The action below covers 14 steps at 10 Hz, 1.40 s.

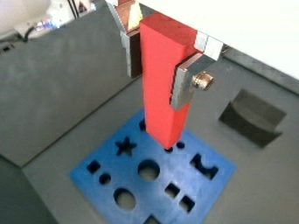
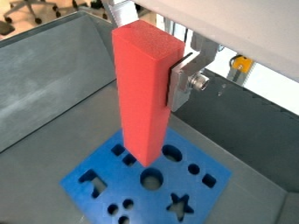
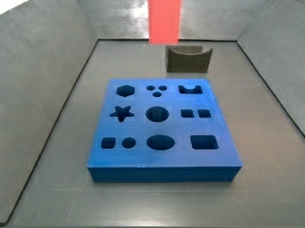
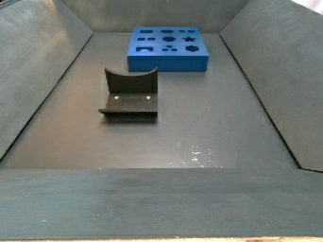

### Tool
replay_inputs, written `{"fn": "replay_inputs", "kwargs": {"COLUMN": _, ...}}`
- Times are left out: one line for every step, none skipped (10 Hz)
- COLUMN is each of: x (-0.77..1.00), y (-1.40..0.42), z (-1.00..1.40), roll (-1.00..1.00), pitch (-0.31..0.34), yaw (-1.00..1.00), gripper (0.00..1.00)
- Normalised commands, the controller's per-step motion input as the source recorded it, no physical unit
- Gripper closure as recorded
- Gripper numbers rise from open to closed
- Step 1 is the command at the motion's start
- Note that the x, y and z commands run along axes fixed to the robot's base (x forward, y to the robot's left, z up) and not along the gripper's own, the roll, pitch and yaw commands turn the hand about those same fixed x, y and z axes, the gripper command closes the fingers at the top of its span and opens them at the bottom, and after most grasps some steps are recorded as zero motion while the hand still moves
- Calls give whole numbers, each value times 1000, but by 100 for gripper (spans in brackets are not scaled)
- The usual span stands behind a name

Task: Pick up the rectangle object. Move up. Place the rectangle object on the fixture. Regrasp the rectangle object. Move to above the board. Insert the rectangle object.
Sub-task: Insert the rectangle object.

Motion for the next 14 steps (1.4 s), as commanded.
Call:
{"fn": "replay_inputs", "kwargs": {"x": 94, "y": -311, "z": -337, "roll": -17, "pitch": -166, "yaw": 0, "gripper": 100}}
{"fn": "replay_inputs", "kwargs": {"x": 80, "y": -317, "z": -334, "roll": 0, "pitch": -129, "yaw": 0, "gripper": 100}}
{"fn": "replay_inputs", "kwargs": {"x": 49, "y": -317, "z": -320, "roll": 0, "pitch": -103, "yaw": 0, "gripper": 100}}
{"fn": "replay_inputs", "kwargs": {"x": 3, "y": -294, "z": -309, "roll": 0, "pitch": -117, "yaw": 0, "gripper": 100}}
{"fn": "replay_inputs", "kwargs": {"x": 0, "y": -291, "z": -326, "roll": 0, "pitch": -103, "yaw": 0, "gripper": 100}}
{"fn": "replay_inputs", "kwargs": {"x": 26, "y": -240, "z": -400, "roll": 14, "pitch": -54, "yaw": 157, "gripper": 100}}
{"fn": "replay_inputs", "kwargs": {"x": 0, "y": -234, "z": -449, "roll": 77, "pitch": -69, "yaw": 203, "gripper": 100}}
{"fn": "replay_inputs", "kwargs": {"x": 0, "y": -240, "z": -426, "roll": 63, "pitch": -69, "yaw": 166, "gripper": 100}}
{"fn": "replay_inputs", "kwargs": {"x": 26, "y": -217, "z": -311, "roll": 0, "pitch": -123, "yaw": 20, "gripper": 100}}
{"fn": "replay_inputs", "kwargs": {"x": 77, "y": -197, "z": -254, "roll": -51, "pitch": -120, "yaw": 0, "gripper": 100}}
{"fn": "replay_inputs", "kwargs": {"x": 209, "y": -163, "z": -263, "roll": -31, "pitch": -71, "yaw": 0, "gripper": 100}}
{"fn": "replay_inputs", "kwargs": {"x": 274, "y": -151, "z": -283, "roll": 0, "pitch": -17, "yaw": 0, "gripper": 100}}
{"fn": "replay_inputs", "kwargs": {"x": 314, "y": -117, "z": -237, "roll": 0, "pitch": -9, "yaw": 0, "gripper": 100}}
{"fn": "replay_inputs", "kwargs": {"x": 331, "y": -74, "z": -123, "roll": 0, "pitch": 0, "yaw": -40, "gripper": 100}}
